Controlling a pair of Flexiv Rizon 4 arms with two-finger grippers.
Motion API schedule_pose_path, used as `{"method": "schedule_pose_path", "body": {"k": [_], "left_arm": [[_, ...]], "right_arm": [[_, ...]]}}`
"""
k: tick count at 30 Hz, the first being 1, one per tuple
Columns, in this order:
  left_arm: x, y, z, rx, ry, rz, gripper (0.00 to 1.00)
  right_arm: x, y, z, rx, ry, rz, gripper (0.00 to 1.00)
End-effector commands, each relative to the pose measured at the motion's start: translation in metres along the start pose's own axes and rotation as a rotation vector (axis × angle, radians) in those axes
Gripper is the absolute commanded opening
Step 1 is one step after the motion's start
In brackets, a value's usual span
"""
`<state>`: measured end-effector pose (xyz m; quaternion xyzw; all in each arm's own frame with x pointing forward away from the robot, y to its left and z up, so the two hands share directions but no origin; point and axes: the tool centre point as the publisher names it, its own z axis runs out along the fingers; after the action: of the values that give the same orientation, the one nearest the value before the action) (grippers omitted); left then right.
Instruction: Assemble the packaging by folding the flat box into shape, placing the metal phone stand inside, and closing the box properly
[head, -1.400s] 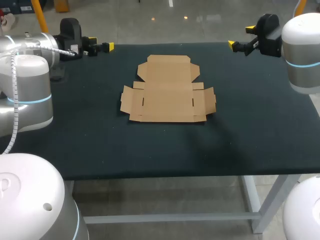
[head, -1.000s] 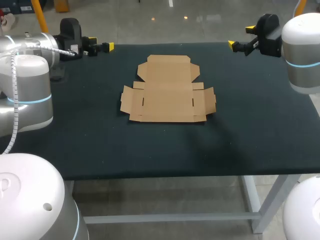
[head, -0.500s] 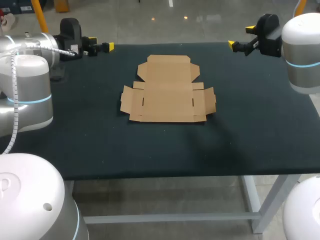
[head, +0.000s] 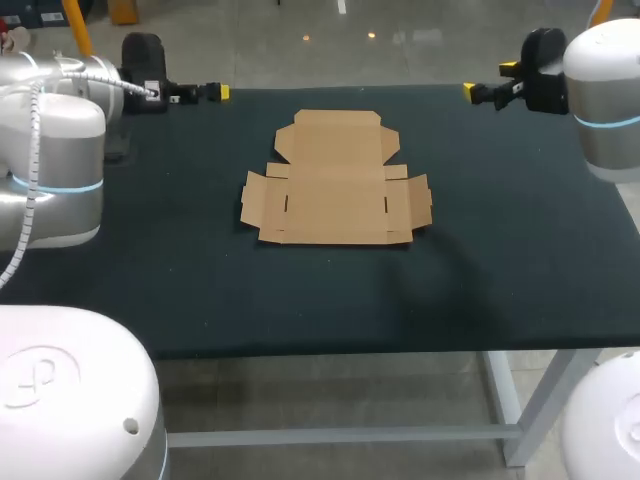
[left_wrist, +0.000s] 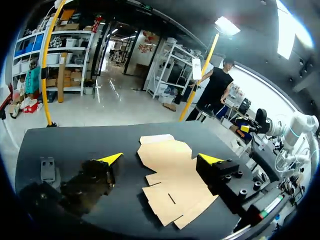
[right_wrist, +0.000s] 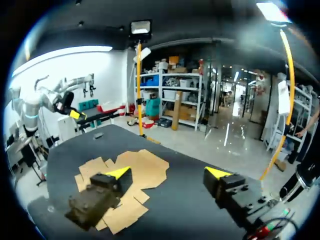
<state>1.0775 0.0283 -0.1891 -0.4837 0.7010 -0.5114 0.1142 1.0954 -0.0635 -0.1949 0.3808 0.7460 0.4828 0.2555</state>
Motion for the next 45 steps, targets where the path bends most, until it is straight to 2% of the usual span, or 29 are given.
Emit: {"method": "schedule_pose_path", "body": {"k": [1,12,17,27,44,45], "left_arm": [[0.006,-0.005,-0.009,-0.193,-0.005,-0.050,1.00],[0.026,0.003,-0.015,-0.332,0.007,-0.160,1.00],[0.028,0.012,-0.016,-0.401,0.002,-0.246,1.00],[0.039,0.028,-0.027,-0.480,-0.004,-0.327,1.00],[0.039,0.028,-0.027,-0.480,-0.004,-0.327,1.00],[0.042,0.029,-0.024,-0.478,-0.027,-0.325,1.00]], "right_arm": [[0.002,0.002,-0.011,0.154,-0.013,0.051,1.00],[0.011,-0.015,-0.028,0.300,0.020,0.245,1.00],[0.017,-0.025,-0.036,0.353,0.031,0.304,1.00],[0.027,-0.047,-0.047,0.415,0.087,0.422,1.00],[0.027,-0.047,-0.047,0.415,0.087,0.422,1.00],[0.027,-0.047,-0.047,0.415,0.087,0.422,1.00]]}}
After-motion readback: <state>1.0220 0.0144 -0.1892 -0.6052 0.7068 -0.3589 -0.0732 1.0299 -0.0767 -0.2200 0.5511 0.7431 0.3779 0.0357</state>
